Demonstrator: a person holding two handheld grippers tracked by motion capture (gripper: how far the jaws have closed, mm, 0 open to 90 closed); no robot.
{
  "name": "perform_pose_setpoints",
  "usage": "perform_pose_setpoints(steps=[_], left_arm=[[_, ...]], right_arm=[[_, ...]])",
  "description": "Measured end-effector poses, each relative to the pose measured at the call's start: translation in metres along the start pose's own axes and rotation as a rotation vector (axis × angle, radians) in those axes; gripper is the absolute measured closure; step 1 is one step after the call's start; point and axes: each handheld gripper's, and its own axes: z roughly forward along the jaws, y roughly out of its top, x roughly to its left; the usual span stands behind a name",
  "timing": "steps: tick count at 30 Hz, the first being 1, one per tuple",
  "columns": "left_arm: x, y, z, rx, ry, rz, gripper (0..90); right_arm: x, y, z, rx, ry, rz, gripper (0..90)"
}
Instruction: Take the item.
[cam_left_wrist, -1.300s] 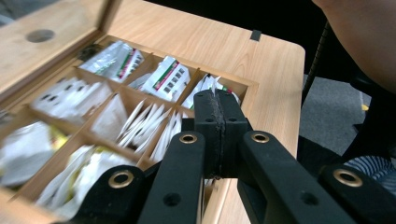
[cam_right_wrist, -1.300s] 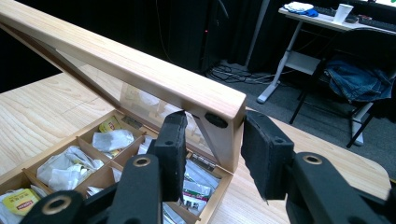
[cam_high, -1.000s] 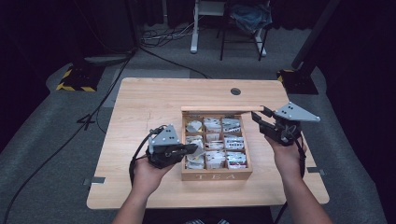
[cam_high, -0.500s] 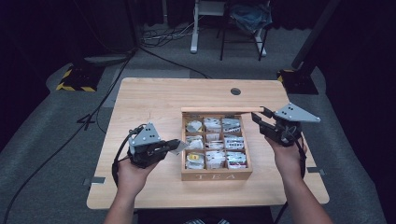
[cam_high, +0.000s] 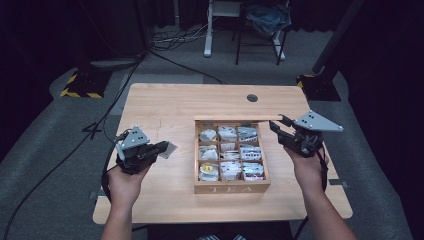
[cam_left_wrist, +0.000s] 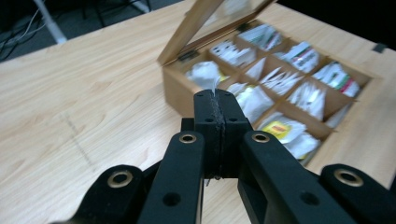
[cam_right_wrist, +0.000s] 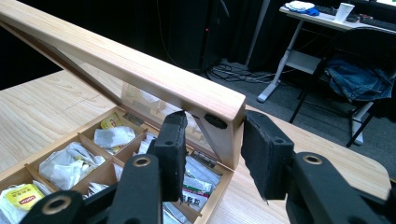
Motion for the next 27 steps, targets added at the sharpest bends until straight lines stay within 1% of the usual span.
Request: perform_pose_setpoints(steps=[1, 4, 5, 7, 10, 12, 14, 17, 20, 22, 27], left_arm=[[0.002, -0.002, 0.003, 0.004, 0.009, -0.015, 89.1], [0.007, -0.006, 0.008, 0.025, 0.035, -0.023, 89.1], [0.010, -0.008, 0.010, 0.035, 0.043, -0.031, 89.1], [0.014, -0.011, 0.012, 0.039, 0.055, -0.041, 89.1], [0.020, -0.017, 0.017, 0.050, 0.068, -0.074, 89.1], [0.023, -0.020, 0.022, 0.059, 0.081, -0.084, 89.0], [0.027, -0.024, 0.027, 0.073, 0.086, -0.096, 89.0], [0.033, -0.030, 0.034, 0.094, 0.094, -0.125, 88.9], [0.038, -0.035, 0.037, 0.107, 0.096, -0.135, 89.0], [0.040, -0.038, 0.040, 0.113, 0.094, -0.154, 88.9], [0.048, -0.045, 0.045, 0.133, 0.093, -0.184, 88.9]], right_arm=[[0.000, 0.000, 0.000, 0.000, 0.001, 0.000, 60.1], [0.000, 0.000, 0.000, -0.001, 0.002, 0.001, 60.1], [0.000, 0.000, 0.000, 0.000, 0.003, 0.002, 60.1], [0.000, 0.000, 0.000, 0.001, 0.004, 0.004, 60.1], [0.000, -0.001, 0.000, 0.001, 0.006, 0.006, 60.1], [0.000, -0.001, 0.000, -0.001, 0.006, 0.006, 60.0], [-0.001, -0.001, 0.000, -0.001, 0.008, 0.009, 60.0], [-0.001, -0.001, 0.000, 0.001, 0.009, 0.011, 59.9], [-0.001, -0.001, 0.000, 0.001, 0.009, 0.010, 60.0], [-0.001, -0.001, 0.000, 0.001, 0.011, 0.013, 59.9], [-0.001, -0.002, -0.001, 0.001, 0.011, 0.011, 59.9]])
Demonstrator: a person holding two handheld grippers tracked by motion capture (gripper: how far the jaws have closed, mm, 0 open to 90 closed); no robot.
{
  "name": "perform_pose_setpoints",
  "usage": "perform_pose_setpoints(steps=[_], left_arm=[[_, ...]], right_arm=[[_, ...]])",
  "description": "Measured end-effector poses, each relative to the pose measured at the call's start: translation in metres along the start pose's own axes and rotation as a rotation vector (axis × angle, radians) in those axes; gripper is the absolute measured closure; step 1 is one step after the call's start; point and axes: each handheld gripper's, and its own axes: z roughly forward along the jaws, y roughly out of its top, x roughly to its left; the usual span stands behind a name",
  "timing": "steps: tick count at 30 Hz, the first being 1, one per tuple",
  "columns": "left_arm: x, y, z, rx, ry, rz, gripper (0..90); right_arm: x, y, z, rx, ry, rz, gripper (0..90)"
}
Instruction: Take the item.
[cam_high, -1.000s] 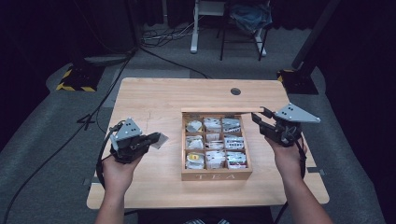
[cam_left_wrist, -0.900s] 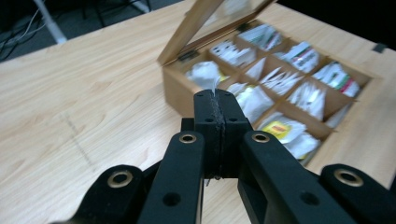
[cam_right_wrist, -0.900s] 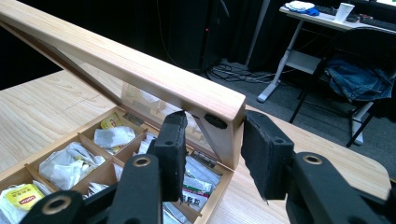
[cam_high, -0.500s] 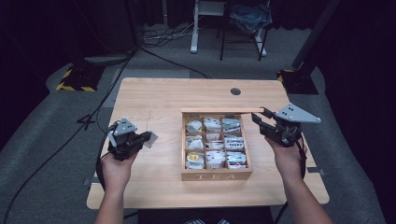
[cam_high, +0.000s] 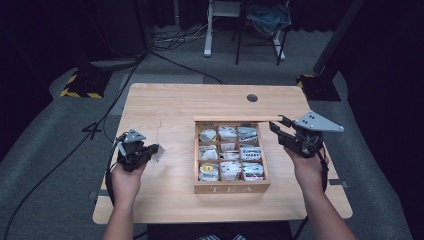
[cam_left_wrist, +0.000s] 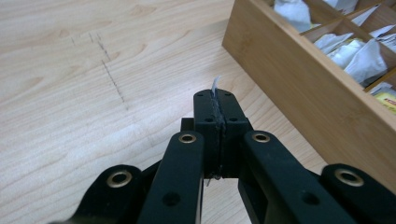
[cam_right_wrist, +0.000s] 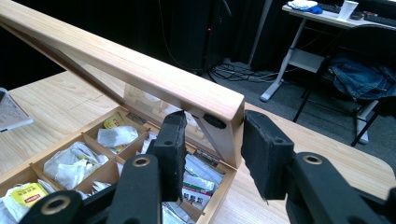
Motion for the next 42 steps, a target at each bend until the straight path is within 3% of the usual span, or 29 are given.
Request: perform_pose_setpoints(steps=[5, 22, 35, 39, 42], left_arm=[[0.005, -0.005, 0.006, 0.029, 0.002, -0.042, 88.8], [0.015, -0.011, 0.017, 0.088, 0.009, -0.071, 88.6], [0.019, -0.014, 0.021, 0.102, 0.024, -0.089, 87.7], [0.020, -0.015, 0.022, 0.112, 0.038, -0.092, 83.6], [0.021, -0.014, 0.023, 0.127, 0.072, -0.091, 70.1]], right_arm=[[0.000, 0.000, 0.000, -0.001, 0.000, 0.000, 59.9], [0.000, -0.001, 0.000, 0.000, 0.000, -0.003, 59.9], [0.001, -0.001, -0.001, 0.001, 0.000, -0.005, 59.9], [0.001, -0.001, -0.001, 0.001, 0.000, -0.005, 59.9], [0.001, -0.001, -0.001, 0.002, 0.000, -0.006, 59.9]])
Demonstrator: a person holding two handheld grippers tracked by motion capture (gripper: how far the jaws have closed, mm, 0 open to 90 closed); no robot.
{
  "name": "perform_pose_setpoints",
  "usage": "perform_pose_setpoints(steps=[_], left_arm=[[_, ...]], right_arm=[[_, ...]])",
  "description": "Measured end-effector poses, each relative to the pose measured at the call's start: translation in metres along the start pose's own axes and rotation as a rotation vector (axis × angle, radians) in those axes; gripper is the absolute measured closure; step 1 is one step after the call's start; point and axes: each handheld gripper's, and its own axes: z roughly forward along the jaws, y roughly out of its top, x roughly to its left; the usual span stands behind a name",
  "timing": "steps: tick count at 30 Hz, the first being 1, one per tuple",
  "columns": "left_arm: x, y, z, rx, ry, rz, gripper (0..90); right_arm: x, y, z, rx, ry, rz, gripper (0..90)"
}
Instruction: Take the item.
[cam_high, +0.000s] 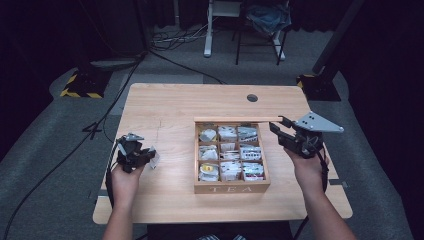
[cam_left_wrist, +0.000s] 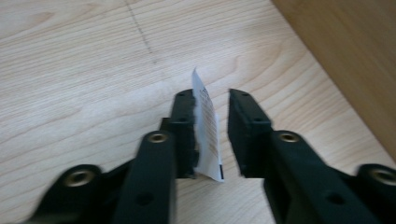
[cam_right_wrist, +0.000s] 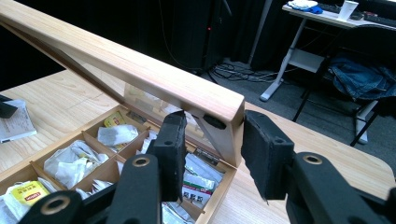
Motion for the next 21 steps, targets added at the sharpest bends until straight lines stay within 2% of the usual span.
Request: perform_pose_setpoints(steps=[2, 10, 12, 18, 21], left_arm=[[0.000, 0.000, 0.001, 0.005, 0.024, -0.003, 62.1], [0.004, 0.000, 0.001, 0.016, 0.084, -0.031, 43.4], [0.004, 0.000, -0.001, 0.014, 0.105, -0.018, 40.7], [-0.007, 0.007, -0.011, -0.008, 0.075, 0.019, 39.1], [-0.014, 0.011, -0.016, -0.018, 0.030, 0.041, 38.8]], right_arm=[[0.000, 0.000, 0.000, 0.001, 0.000, 0.001, 59.9], [0.000, 0.000, 0.000, 0.000, 0.000, 0.000, 59.8], [0.000, 0.000, 0.000, 0.001, 0.001, 0.000, 59.8], [0.000, 0.000, 0.000, 0.001, 0.002, 0.000, 59.8], [-0.001, 0.000, 0.000, 0.002, 0.005, 0.002, 59.8]])
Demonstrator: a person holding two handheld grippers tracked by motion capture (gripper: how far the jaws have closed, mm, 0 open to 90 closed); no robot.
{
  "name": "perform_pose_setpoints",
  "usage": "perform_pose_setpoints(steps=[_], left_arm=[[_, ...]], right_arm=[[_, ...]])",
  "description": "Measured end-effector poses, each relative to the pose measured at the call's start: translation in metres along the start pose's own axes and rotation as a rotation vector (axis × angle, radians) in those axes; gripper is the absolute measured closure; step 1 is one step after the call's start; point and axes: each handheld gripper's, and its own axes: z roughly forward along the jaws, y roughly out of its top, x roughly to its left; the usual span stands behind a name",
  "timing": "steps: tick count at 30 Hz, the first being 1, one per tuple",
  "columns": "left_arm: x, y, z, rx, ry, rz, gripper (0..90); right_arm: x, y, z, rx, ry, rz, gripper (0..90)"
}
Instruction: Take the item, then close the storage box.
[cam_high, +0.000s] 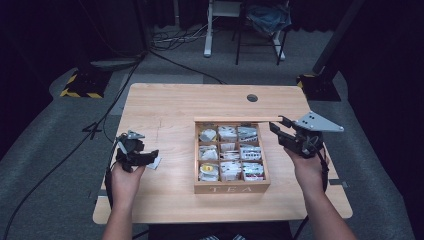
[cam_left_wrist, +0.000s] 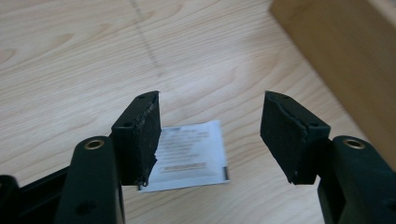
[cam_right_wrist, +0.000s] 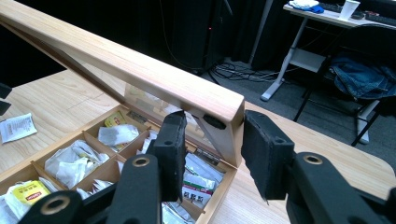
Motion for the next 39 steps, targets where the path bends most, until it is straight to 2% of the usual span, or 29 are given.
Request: perform_pose_setpoints(steps=[7, 13, 16, 19, 22, 25, 26, 30, 32, 35, 39], left_arm=[[-0.028, 0.002, -0.017, -0.038, -0.049, 0.091, 38.0], [-0.049, 0.003, -0.030, -0.072, -0.127, 0.148, 37.7], [-0.058, 0.001, -0.034, -0.077, -0.156, 0.187, 37.4], [-0.065, -0.004, -0.033, -0.065, -0.174, 0.207, 37.2], [-0.072, -0.013, -0.026, -0.056, -0.196, 0.226, 37.2], [-0.074, -0.021, -0.017, -0.022, -0.212, 0.242, 37.0], [-0.076, -0.024, -0.013, -0.016, -0.220, 0.232, 36.9], [-0.079, -0.033, -0.003, 0.008, -0.239, 0.254, 36.6], [-0.079, -0.037, 0.004, 0.023, -0.241, 0.267, 36.6], [-0.079, -0.042, 0.013, 0.029, -0.245, 0.263, 36.4], [-0.078, -0.049, 0.023, 0.034, -0.231, 0.269, 36.6]], right_arm=[[-0.001, 0.000, 0.000, 0.003, 0.004, 0.004, 59.7], [0.000, 0.001, 0.000, 0.008, 0.005, 0.004, 59.7], [-0.001, 0.000, 0.000, 0.008, 0.009, 0.006, 59.6], [-0.001, 0.000, -0.001, 0.009, 0.011, 0.008, 59.6], [-0.001, 0.000, -0.001, 0.012, 0.013, 0.009, 59.6], [-0.002, 0.000, -0.001, 0.022, 0.023, 0.014, 59.4], [-0.002, 0.001, -0.001, 0.025, 0.027, 0.014, 59.4], [-0.003, 0.001, -0.002, 0.037, 0.040, 0.019, 59.2], [-0.003, 0.001, -0.002, 0.043, 0.046, 0.020, 59.1], [-0.003, 0.000, -0.003, 0.053, 0.053, 0.016, 58.1], [-0.002, -0.001, -0.006, 0.068, 0.073, 0.011, 57.2]])
